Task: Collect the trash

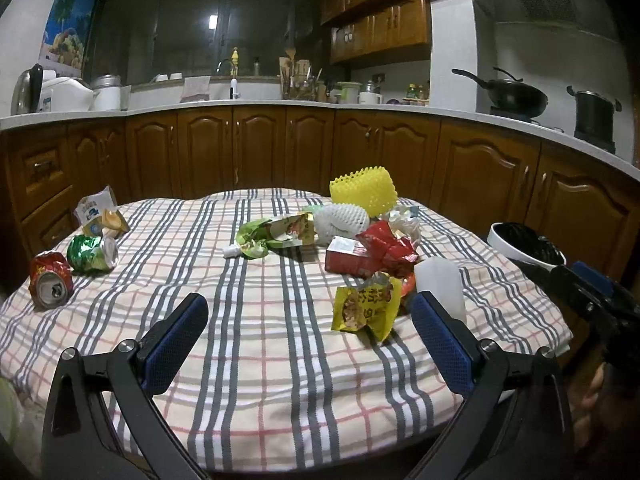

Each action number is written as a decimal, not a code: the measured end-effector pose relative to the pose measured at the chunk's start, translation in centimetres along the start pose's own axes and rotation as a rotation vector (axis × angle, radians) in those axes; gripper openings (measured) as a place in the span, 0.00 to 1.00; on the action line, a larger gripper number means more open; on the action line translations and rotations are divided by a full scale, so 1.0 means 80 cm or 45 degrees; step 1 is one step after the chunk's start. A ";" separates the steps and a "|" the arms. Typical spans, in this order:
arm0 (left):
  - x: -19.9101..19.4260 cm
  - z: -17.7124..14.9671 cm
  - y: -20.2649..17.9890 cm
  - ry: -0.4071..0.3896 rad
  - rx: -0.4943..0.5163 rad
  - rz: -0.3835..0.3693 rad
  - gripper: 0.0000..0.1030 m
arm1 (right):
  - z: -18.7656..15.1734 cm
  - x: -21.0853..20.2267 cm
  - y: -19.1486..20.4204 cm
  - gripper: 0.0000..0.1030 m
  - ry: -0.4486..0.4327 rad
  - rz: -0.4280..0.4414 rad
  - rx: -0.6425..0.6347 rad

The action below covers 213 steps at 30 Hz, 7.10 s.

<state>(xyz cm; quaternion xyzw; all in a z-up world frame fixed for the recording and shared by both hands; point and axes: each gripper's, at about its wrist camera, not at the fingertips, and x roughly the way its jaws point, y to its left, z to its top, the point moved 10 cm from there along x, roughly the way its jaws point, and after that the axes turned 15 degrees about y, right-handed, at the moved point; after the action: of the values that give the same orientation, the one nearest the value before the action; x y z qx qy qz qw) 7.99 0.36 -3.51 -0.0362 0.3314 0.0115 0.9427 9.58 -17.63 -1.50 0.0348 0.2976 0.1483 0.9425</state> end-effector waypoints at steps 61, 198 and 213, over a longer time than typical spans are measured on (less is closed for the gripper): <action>0.086 0.005 -0.028 0.233 0.075 -0.132 0.79 | -0.017 0.082 -0.002 0.71 0.277 0.226 0.124; 0.210 0.174 -0.099 0.355 0.023 -0.417 0.64 | 0.106 0.175 -0.163 0.94 0.323 0.140 0.372; 0.276 0.212 -0.107 0.409 0.173 -0.324 0.71 | 0.142 0.312 -0.164 0.63 0.526 0.267 0.392</action>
<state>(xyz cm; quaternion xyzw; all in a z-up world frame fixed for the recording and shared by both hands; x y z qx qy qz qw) 36.20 -6.92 -3.62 -0.0153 0.4701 -0.1359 0.8719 38.88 -22.36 -7.96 0.1772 0.4973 0.2021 0.8249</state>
